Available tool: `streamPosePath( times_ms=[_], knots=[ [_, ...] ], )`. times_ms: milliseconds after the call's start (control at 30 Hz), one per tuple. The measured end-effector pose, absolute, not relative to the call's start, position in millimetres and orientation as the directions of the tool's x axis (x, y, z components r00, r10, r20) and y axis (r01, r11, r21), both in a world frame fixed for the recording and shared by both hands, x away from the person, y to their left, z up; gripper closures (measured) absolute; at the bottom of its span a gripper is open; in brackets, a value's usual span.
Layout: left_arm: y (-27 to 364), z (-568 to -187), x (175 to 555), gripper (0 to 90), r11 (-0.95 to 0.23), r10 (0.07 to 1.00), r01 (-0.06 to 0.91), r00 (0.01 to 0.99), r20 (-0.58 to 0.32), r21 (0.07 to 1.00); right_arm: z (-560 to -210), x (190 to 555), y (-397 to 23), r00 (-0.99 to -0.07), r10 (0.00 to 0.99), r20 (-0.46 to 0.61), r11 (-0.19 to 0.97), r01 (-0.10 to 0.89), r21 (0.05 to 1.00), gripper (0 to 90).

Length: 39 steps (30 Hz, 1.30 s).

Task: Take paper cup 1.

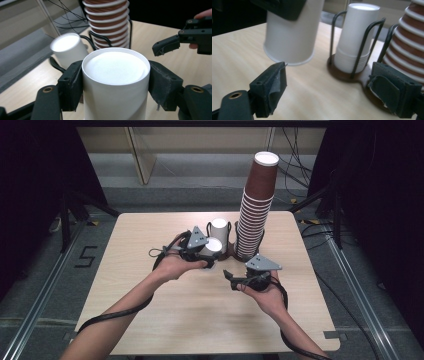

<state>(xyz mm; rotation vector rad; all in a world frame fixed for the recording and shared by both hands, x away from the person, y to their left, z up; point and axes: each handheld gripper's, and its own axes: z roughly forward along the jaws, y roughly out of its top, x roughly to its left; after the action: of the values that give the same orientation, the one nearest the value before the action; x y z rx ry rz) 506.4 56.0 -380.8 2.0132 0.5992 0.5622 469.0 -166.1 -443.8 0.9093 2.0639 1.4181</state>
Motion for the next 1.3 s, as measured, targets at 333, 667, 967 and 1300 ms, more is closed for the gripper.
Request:
streamPosePath(
  times_ms=[333, 667, 967, 1300],
  knots=[
    [33, -400, 486, 32.9, -0.428, 0.561, 0.210, 0.825, 0.076, 0.879, -459, 445, -167, -0.687, 0.714, 0.136, 0.147, 0.337, 0.930, 6.6],
    [15, -406, 478, 32.9, -0.414, 0.530, 0.213, 0.847, 0.044, 0.885, -466, 446, -163, -0.688, 0.707, 0.161, 0.131, 0.352, 0.927, 6.5],
    [8, -406, 476, 32.9, -0.404, 0.518, 0.220, 0.855, 0.024, 0.888, -469, 442, -164, -0.650, 0.727, 0.220, 0.072, 0.391, 0.918, 17.5],
    [6, -409, 477, 31.4, -0.389, 0.509, 0.227, 0.861, 0.003, 0.893, -473, 442, -168, -0.653, 0.719, 0.236, 0.044, 0.381, 0.924, 27.4]
  ],
)
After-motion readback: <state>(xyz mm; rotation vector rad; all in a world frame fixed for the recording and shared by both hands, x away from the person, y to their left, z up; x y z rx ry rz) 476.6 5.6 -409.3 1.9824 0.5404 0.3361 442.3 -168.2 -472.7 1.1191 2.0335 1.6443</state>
